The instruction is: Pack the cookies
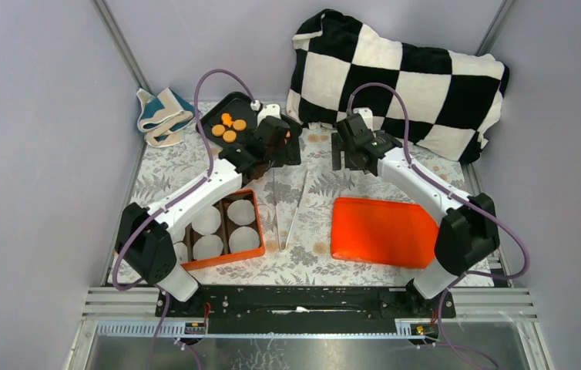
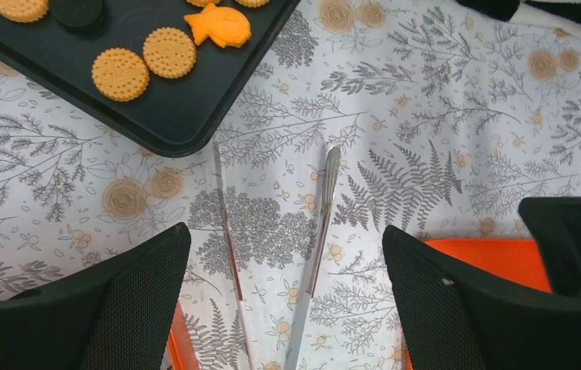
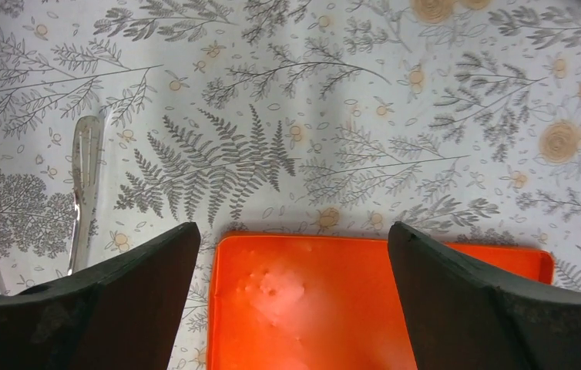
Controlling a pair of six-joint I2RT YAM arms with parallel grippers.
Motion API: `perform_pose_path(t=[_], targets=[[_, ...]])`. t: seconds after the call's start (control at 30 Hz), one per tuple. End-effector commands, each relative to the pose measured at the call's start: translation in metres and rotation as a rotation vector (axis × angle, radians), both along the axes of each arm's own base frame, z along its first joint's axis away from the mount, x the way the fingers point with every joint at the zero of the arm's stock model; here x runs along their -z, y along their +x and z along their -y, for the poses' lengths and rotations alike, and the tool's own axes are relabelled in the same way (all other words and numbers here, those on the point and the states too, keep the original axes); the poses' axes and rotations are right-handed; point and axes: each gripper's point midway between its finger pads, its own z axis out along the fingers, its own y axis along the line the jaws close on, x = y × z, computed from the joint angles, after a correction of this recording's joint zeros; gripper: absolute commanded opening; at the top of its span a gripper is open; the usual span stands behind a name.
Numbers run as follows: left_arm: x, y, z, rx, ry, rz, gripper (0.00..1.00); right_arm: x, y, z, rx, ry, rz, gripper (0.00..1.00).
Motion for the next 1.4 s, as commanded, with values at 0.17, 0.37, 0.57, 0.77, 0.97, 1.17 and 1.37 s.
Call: perform_pose_path(t=[0.17,0.37,0.57,0.77,0.97,1.17,1.37], targets=[[-0.009,0.006,-0.051,-0.127,0.032,0.007,0.99,0.024,-0.014,-0.055,-0.132,0.15,-0.105,1.0],[0.037,0.001,-0.074,-0.208,0.01,-0.134,0.97,0.017,-0.017,-0.086,-0.237,0.219,-0.096,1.0],[0.059,0.024,-0.1,-0.347,0.028,-0.14,0.98,0.024,-0.002,-0.127,-0.307,0.205,-0.147,1.0],[0.104,0.063,-0.099,-0.4,0.002,-0.202,0.95,0.036,-0.007,-0.133,-0.298,0.192,-0.168,1.0],[0.128,0.105,-0.072,-0.346,-0.065,-0.162,0.89,0.04,-0.026,-0.119,-0.288,0.201,-0.154,1.0],[0.142,0.131,-0.07,-0.383,0.02,-0.223,0.86,0.045,-0.04,-0.105,-0.261,0.19,-0.169,1.0],[0.142,0.112,-0.067,-0.372,0.01,-0.244,0.85,0.043,-0.039,-0.107,-0.27,0.201,-0.153,1.0]])
